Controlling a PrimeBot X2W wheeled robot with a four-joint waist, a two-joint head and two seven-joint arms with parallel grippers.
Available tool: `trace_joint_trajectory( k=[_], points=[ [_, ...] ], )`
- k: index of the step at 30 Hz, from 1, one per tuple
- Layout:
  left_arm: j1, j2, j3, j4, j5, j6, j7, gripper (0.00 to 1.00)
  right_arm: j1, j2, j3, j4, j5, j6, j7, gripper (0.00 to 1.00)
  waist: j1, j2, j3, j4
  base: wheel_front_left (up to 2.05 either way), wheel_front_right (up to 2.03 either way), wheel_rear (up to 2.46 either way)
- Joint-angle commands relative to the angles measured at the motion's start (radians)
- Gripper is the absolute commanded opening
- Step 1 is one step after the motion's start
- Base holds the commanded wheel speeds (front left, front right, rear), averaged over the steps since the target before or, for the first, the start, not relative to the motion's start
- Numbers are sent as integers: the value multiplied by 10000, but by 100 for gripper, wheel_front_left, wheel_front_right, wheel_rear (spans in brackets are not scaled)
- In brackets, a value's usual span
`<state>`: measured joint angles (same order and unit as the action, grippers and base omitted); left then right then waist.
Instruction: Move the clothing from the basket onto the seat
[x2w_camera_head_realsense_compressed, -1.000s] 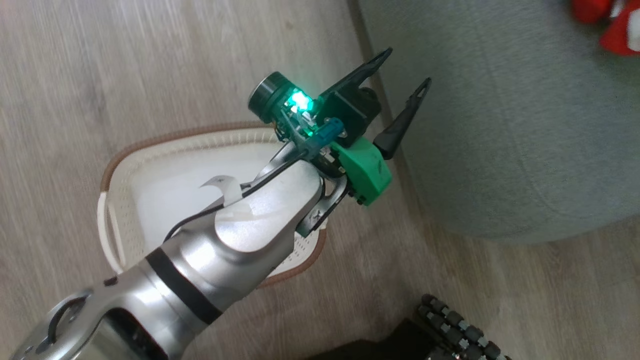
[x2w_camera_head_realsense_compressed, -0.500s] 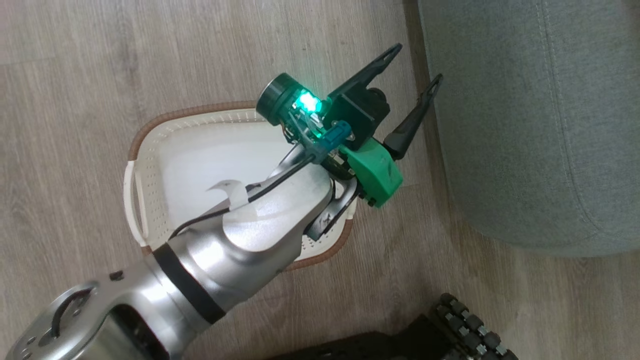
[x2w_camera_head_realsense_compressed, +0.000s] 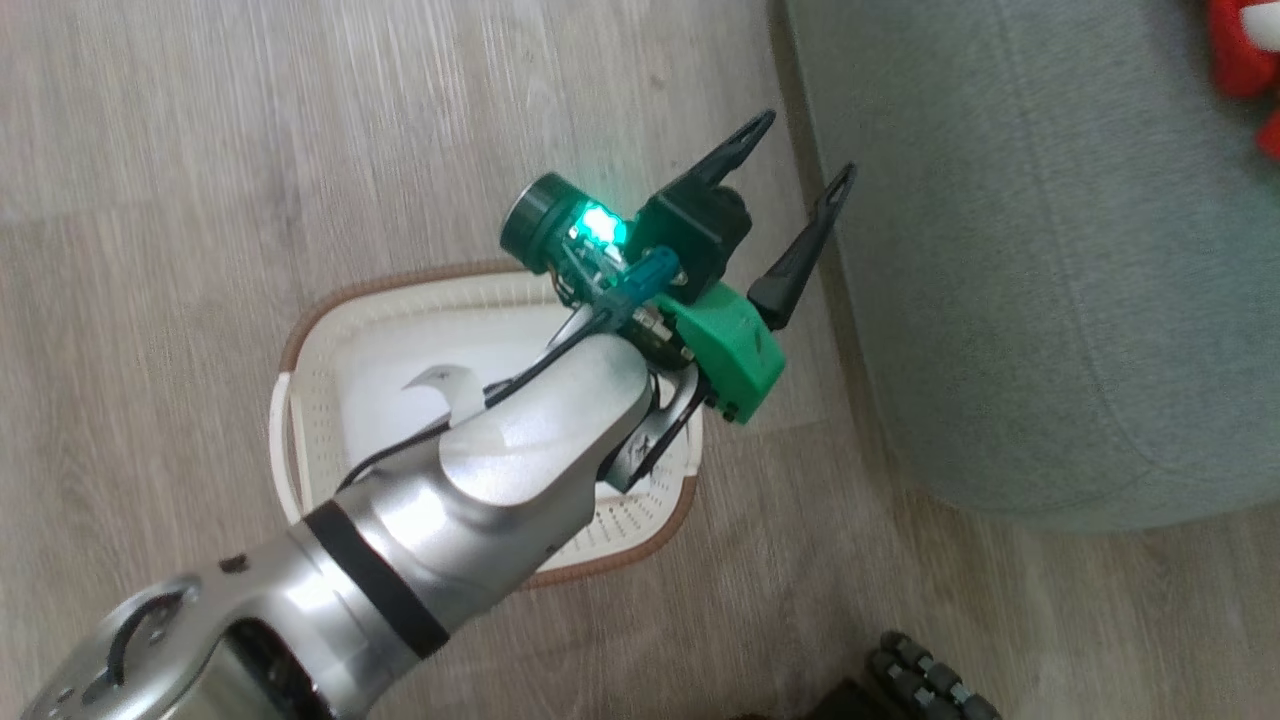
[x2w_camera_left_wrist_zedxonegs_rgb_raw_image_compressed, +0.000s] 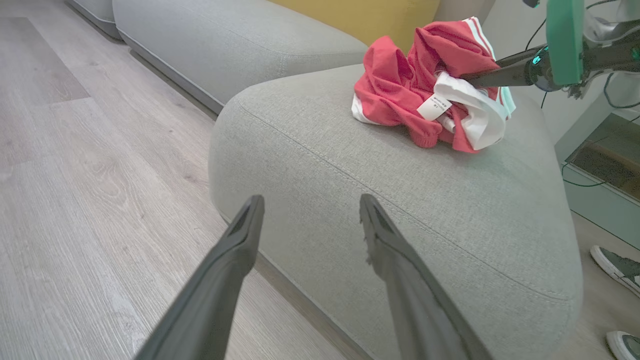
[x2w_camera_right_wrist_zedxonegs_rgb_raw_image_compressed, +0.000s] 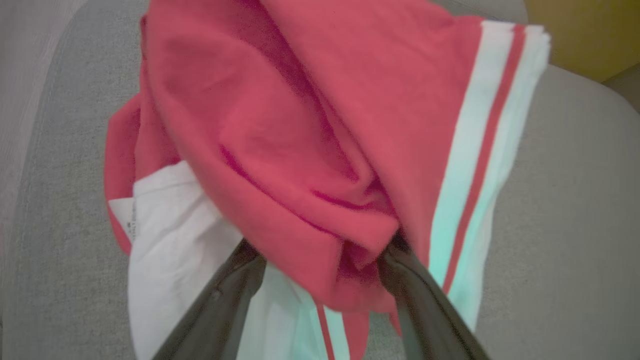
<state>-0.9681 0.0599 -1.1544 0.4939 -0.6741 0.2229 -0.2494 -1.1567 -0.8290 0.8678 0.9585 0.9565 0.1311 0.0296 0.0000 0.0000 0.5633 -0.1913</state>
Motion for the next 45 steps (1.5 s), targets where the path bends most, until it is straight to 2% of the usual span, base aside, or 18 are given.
trace_joint_trajectory(
  k=[1, 13, 19, 27, 32, 38, 45],
  points=[
    [92, -96, 256, -207, -37, -75, -114, 100, 166, -346, 273, -55, 121, -4, 43, 100, 0, 0, -492, -174, 0, 0, 0],
    [1430, 82, 1324, -438, 171, -487, -122, 100, 168, -678, 2242, -979, 786, -4, -723, 100, 0, 0, -2531, -384, 0, 0, 0],
    [2430, 487, 2242, -979, 376, -472, -123, 100, 321, -722, 2379, -2096, 1857, -4, -1845, 100, 0, 0, -3505, -251, 0, 0, 0],
    [3718, 1064, 3251, -1834, 645, -287, -123, 100, 757, -1129, 2383, -3335, 1956, -4, -2827, 100, 0, 0, -4359, 298, 0, 0, 0],
    [4175, 1266, 3605, -2185, 736, -221, -123, 100, 1181, -1160, 1415, -3451, 1706, -4, -2904, 100, 0, 0, -4596, 591, 0, 0, 0],
    [4870, 1653, 4382, -2818, 903, -35, -124, 100, 3034, -578, -1530, -3836, 269, -4, -2911, 100, 0, 0, -4943, 1056, 0, 0, 0],
    [5666, 1965, 5243, -3622, 1185, 109, -124, 100, 6180, 623, -5048, -5345, -1806, -4, -2912, 100, 0, 0, -5239, 1698, 0, 0, 0]
  ],
)
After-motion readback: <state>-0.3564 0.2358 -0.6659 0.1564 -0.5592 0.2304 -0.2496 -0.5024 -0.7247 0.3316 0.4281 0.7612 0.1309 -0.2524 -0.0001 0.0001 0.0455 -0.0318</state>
